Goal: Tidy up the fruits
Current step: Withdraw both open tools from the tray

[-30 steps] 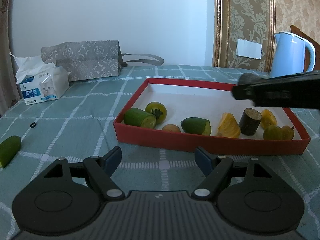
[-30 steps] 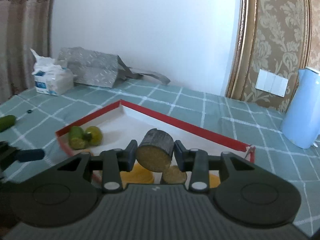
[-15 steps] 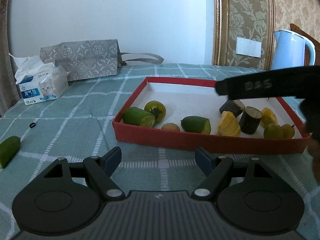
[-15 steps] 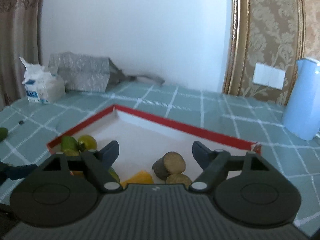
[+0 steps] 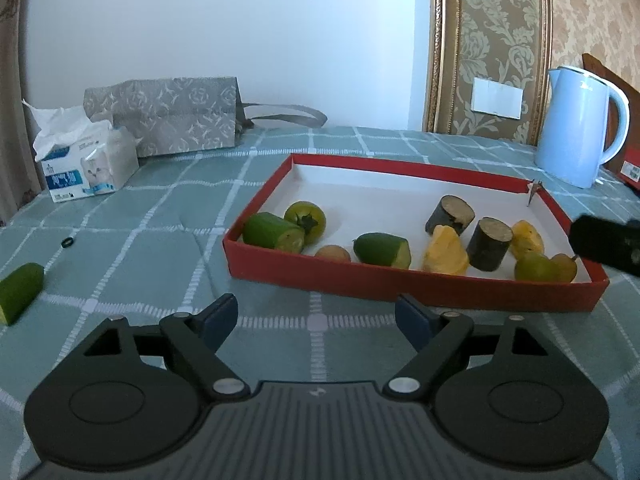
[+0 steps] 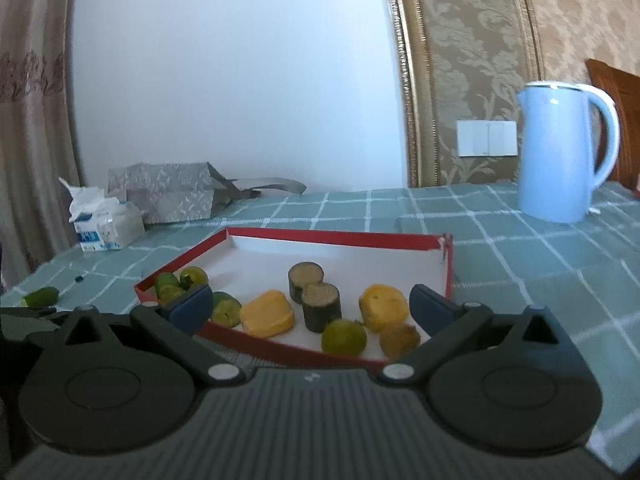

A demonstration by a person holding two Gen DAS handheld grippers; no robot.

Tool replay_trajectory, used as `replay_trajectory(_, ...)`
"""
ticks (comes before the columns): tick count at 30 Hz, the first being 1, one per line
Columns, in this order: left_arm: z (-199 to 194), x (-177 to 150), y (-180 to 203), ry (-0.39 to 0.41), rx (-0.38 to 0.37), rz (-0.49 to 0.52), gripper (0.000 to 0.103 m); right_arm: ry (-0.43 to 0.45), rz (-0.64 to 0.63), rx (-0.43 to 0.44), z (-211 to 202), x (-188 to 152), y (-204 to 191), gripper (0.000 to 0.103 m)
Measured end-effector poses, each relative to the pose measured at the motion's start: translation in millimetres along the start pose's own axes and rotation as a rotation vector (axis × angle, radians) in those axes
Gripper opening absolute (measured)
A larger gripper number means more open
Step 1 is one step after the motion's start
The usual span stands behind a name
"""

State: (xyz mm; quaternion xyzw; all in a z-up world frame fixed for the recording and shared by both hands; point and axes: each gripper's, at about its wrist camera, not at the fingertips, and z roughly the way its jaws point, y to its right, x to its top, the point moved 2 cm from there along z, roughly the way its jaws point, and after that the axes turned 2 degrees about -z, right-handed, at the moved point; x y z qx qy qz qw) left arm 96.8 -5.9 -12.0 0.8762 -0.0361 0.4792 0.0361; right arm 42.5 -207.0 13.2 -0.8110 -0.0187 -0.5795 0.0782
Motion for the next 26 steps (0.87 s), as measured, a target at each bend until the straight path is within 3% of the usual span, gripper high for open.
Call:
replay_trajectory(8, -12.2, 0.3, 12.8, -0.001, -0.004, -0.016, 0.086, -0.009, -0.011, -0.095, -3.6, -9.0, -0.7, 0.103)
replay_trajectory(19, -16.7, -0.8, 20.8, -0.017, -0.020, -0.030, 0.086, 0.000, 0.070, -0.106, -7.6, -8.0, 14.9, 0.103)
replay_trajectory(26, -19.8, 0.0, 23.7, 0.012, 0.016, -0.008, 0.086, 0.005, 0.051, -0.112, -9.0, -8.9, 10.8, 0.103)
